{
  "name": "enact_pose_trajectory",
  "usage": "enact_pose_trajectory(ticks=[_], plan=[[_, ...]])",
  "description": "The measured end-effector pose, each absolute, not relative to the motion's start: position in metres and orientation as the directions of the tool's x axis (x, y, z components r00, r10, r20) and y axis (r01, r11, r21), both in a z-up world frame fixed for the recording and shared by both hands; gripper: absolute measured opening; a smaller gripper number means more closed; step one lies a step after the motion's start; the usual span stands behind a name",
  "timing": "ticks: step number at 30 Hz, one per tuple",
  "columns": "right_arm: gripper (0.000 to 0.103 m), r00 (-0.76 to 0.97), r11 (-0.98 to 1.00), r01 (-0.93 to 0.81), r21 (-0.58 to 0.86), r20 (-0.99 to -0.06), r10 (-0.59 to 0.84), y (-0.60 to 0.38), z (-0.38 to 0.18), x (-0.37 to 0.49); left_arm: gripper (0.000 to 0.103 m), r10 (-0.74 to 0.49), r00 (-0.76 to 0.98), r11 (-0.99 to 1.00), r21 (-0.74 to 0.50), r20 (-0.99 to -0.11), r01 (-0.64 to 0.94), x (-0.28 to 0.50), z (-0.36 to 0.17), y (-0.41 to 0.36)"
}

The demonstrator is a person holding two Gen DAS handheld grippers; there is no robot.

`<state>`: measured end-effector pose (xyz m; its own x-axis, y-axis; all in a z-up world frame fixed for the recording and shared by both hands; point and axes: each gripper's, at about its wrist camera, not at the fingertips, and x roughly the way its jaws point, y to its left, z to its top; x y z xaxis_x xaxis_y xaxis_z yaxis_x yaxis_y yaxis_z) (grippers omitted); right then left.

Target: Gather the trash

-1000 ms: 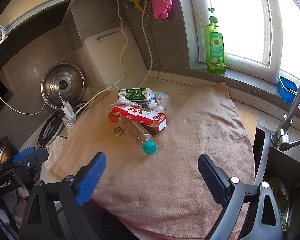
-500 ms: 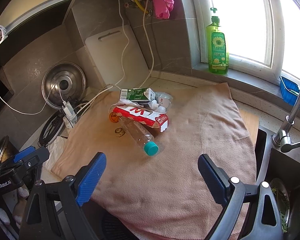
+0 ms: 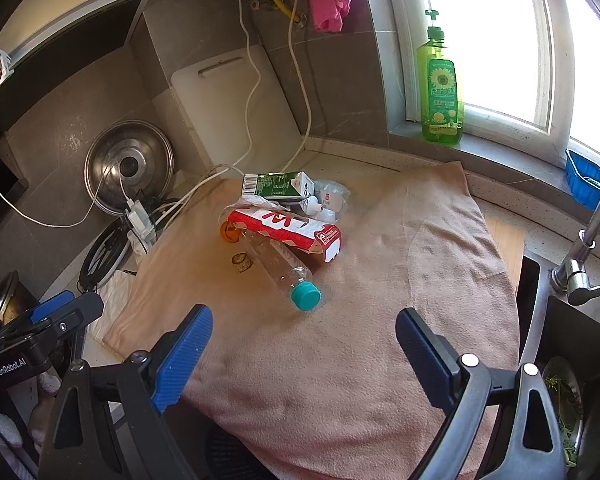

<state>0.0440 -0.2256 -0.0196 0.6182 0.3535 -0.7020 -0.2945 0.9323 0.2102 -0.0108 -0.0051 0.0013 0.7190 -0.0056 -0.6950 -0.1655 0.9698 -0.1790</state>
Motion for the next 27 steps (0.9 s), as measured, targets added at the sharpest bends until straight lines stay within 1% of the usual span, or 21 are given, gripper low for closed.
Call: enact_pose_trajectory(ticks=[6,11,12,15,19,23,26,27], plan=[[0.094,0.624,0.938,-0.295,0.182,-0.707,0.333,-0.223,-0.023,0.049,0.103,-0.006,0.713,0.968,-0.182,-0.702,-0.171,-0.005,0.0,-0.005],[0.094,0.602,0.938,-0.287,0.193,-0.725,0.334,-0.228,-0.032,0.061,0.103,0.002,0.701,0.963,-0.188,-0.713,-0.194,0.015,-0.019,0.014],[0.093,0.596,0.937,-0.289,0.197,-0.729,0.337,-0.229,-0.034,0.063,0.103,0.007,0.7,0.961,-0.188,-0.714,-0.201,0.017,-0.021,0.016],[0.082,0.578,0.935,-0.297,0.195,-0.742,0.339,-0.231,-0.042,0.072,0.103,0.028,0.697,0.959,-0.176,-0.717,-0.22,0.023,-0.027,0.024],[0.082,0.579,0.933,-0.311,0.182,-0.742,0.337,-0.235,-0.052,0.083,0.103,0.038,0.682,0.961,-0.161,-0.73,-0.227,0.037,-0.039,0.032],[0.082,0.561,0.912,-0.36,0.196,-0.736,0.38,-0.236,-0.056,0.095,0.103,0.039,0.679,0.962,-0.157,-0.733,-0.225,0.052,-0.052,0.041],[0.082,0.519,0.889,-0.4,0.222,-0.744,0.42,-0.233,-0.059,0.108,0.097,0.014,0.665,0.963,-0.169,-0.747,-0.21,0.067,-0.065,0.047],[0.082,0.506,0.884,-0.407,0.228,-0.75,0.426,-0.231,-0.06,0.112,0.092,0.004,0.657,0.964,-0.171,-0.754,-0.202,0.073,-0.071,0.049]])
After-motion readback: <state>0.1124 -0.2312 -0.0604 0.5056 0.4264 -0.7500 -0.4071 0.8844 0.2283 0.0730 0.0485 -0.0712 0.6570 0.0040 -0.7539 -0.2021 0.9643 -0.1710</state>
